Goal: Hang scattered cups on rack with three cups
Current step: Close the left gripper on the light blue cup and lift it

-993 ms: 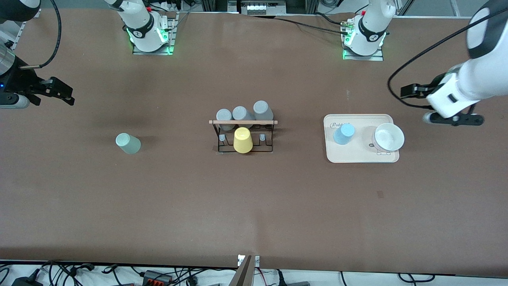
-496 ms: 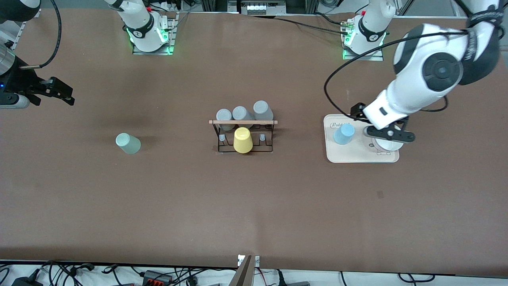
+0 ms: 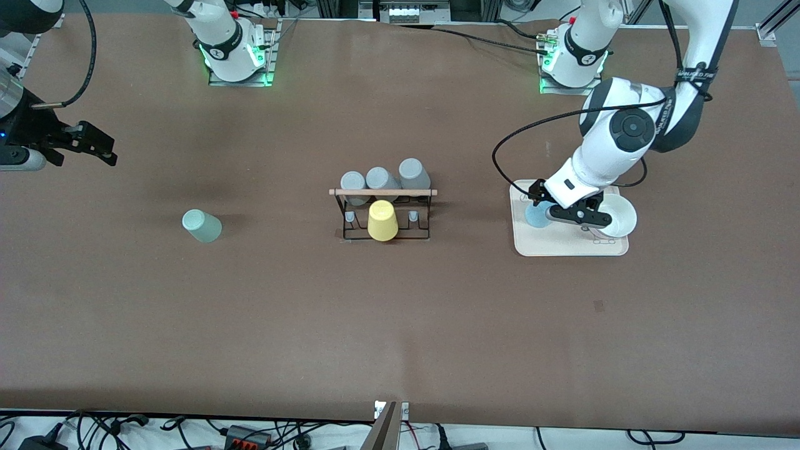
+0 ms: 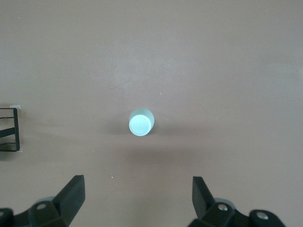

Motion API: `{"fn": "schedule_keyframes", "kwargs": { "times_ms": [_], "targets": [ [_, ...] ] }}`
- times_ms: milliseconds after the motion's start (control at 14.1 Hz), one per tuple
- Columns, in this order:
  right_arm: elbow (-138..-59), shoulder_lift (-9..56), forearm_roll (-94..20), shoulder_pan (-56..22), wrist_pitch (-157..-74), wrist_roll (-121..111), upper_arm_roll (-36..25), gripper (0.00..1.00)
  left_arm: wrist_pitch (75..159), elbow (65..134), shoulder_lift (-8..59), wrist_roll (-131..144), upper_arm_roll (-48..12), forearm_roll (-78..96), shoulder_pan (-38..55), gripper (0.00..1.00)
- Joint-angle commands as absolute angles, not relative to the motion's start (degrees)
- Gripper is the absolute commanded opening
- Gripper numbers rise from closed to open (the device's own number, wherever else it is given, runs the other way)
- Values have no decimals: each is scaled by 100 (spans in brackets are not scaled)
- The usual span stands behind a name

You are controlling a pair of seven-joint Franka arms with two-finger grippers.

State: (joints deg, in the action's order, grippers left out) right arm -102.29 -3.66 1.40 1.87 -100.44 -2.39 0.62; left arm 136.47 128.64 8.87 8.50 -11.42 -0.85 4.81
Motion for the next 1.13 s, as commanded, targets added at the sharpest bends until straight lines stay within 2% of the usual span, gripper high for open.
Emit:
{"fn": "schedule_keyframes", "kwargs": {
  "times_ms": [0,284,851,922,1064],
  "targets": [
    [-10230,-326,114,273,-10046,-255,149,100,13878,13069,931,870,-1160,-88,431,100],
    [-10230,-316,114,264,-10046,-255,158,100,14351,13183,1221,791,-1151,-88,431,100],
    [-10239,-290,114,264,-10099,-246,158,100,14668,13351,1538,791,-1151,-97,431,100],
    [-10239,-281,106,255,-10116,-246,158,100,14678,13351,1547,782,-1151,-97,422,95],
    [-10239,-281,105,255,-10116,-246,158,100,14660,13351,1538,782,-1151,-97,422,60]
  ]
}}
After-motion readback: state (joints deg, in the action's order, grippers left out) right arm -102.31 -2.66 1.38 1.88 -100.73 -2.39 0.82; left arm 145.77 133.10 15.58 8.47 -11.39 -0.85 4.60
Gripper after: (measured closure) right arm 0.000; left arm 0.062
